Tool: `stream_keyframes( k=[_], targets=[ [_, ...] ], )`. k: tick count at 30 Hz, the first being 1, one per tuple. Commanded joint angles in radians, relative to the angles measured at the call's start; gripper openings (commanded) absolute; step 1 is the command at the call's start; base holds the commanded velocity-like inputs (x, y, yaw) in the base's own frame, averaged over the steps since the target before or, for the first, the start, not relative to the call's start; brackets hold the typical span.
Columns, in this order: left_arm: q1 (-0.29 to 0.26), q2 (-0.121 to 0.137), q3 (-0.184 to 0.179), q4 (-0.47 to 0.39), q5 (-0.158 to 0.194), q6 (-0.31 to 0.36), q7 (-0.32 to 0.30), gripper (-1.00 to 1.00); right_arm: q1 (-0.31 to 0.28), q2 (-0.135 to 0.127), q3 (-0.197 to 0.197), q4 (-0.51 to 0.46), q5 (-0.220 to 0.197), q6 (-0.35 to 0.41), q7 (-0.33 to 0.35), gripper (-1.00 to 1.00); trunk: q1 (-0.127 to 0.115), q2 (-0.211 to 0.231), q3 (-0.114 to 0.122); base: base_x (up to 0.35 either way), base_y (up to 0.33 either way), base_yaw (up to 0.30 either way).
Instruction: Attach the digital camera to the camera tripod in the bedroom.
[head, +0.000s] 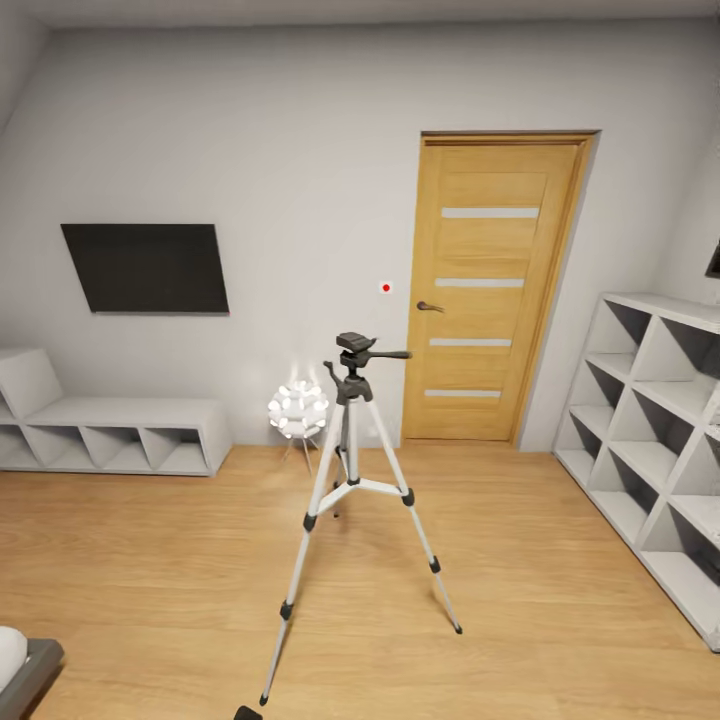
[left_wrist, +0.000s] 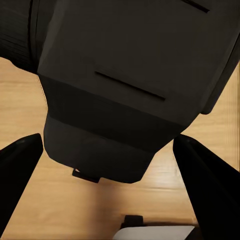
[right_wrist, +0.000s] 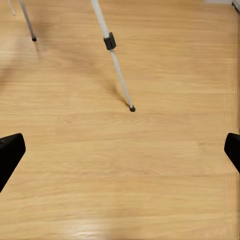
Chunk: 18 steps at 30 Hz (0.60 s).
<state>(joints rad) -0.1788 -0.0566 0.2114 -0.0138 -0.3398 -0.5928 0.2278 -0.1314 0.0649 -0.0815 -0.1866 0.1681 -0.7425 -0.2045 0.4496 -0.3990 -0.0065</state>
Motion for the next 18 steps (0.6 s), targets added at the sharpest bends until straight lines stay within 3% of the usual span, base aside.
stream_keyframes(
  k=[1,7,18],
  targets=[
    [-0.001,0.0,0.005,0.0,-0.011,-0.002,0.007,-1.0,0.0,0.002,-0.008,0.001,0.011,-0.002,-0.003,1.0,0.0,-0.001,-0.001,0.0,-0.313,0.002],
    [-0.001,0.0,0.006,-0.001,-0.01,-0.002,0.007,-1.0,0.0,0.007,-0.008,0.001,0.009,-0.003,-0.003,1.0,0.0,-0.001,-0.001,0.026,-0.312,0.001],
    [-0.001,0.001,0.006,-0.001,-0.01,-0.002,0.007,-1.0,0.0,0.009,-0.007,0.004,0.01,-0.001,-0.003,1.0,0.0,-0.001,-0.001,0.15,-0.299,0.0]
  ],
)
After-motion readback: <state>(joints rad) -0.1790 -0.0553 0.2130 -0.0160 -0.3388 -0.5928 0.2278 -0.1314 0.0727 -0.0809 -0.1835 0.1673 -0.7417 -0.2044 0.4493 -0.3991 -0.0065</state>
